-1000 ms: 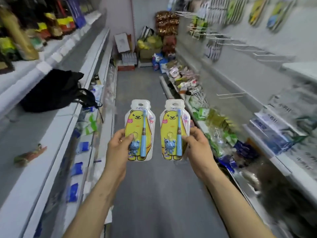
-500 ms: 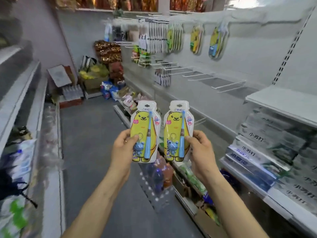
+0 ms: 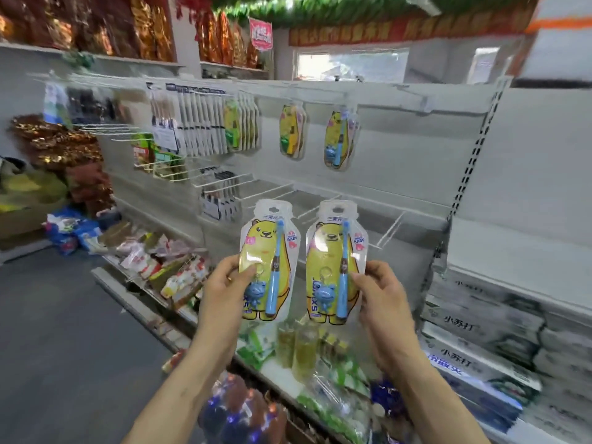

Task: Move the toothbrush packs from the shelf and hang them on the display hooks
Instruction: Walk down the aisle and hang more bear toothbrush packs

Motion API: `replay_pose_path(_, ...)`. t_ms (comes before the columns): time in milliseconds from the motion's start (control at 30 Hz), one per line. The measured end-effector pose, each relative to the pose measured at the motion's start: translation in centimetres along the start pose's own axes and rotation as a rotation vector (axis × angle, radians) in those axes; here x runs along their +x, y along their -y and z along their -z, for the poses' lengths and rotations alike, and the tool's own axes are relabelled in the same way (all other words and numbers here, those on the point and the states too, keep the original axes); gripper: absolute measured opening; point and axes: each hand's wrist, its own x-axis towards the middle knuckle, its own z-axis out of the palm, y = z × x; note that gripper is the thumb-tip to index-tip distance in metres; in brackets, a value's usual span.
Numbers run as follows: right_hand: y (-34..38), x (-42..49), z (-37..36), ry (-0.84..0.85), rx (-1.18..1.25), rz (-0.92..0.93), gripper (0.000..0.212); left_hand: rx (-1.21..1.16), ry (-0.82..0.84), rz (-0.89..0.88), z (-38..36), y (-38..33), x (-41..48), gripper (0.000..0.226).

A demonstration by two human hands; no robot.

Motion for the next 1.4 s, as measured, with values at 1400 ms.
replay_pose_path(1400,7.3,20.8,-22.9,-0.555,0.0,0.27,0.014,-0.196,0.565,0.022,4.9,-2.3,36.8,0.015)
